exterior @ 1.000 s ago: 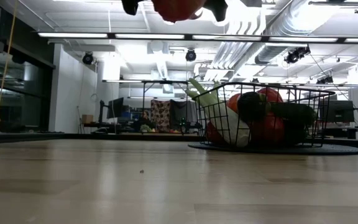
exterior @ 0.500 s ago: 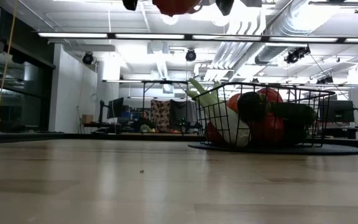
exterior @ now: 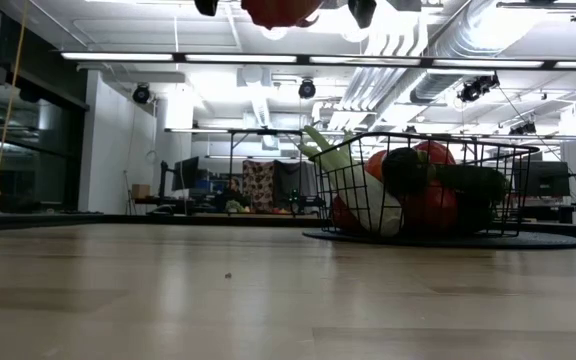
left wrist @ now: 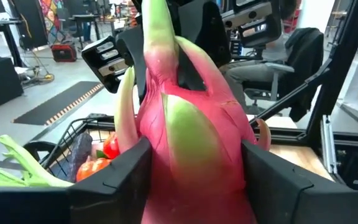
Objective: Build produce basket
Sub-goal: Put the dragon fruit into the wire basket
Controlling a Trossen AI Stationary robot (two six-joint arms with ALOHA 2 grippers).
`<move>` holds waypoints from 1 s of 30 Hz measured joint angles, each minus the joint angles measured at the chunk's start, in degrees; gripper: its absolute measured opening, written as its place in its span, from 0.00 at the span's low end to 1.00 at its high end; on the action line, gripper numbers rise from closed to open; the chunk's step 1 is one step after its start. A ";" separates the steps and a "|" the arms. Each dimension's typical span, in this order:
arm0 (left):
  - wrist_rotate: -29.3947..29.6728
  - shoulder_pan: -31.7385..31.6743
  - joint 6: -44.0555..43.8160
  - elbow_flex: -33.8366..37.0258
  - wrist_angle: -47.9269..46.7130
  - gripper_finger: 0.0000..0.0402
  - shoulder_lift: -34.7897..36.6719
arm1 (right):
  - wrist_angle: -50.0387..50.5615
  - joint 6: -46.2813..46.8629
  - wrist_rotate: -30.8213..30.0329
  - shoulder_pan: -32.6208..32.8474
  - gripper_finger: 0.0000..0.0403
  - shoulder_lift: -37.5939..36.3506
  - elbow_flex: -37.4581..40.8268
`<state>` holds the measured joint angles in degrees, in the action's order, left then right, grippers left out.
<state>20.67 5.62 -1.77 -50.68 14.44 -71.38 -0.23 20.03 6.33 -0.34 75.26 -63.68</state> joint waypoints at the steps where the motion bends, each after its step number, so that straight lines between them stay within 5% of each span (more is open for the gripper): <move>1: -0.29 -0.10 -0.63 0.00 0.00 0.54 0.04 | 0.02 0.02 0.02 -0.05 0.22 0.00 0.00; 6: -0.81 -0.84 -5.21 -2.69 -5.55 0.67 0.69 | 2.84 -2.07 0.44 -0.64 0.22 -1.18 0.04; 15: 0.26 -0.85 -5.19 -15.43 -38.01 0.79 7.42 | 25.89 -5.09 -8.71 -3.91 0.22 -13.45 0.09; 23: 6.57 -0.60 -5.64 -13.38 -36.74 0.78 19.98 | 44.21 -1.78 -24.69 -4.19 0.22 -25.64 -1.56; 30: 8.71 -0.55 -6.61 -8.83 -31.25 0.78 26.25 | 67.75 -6.02 -35.56 -6.82 0.22 -16.68 -17.32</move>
<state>29.38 5.07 -8.38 -59.50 -16.81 -45.13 67.52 14.01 -29.23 -7.16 58.59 -81.00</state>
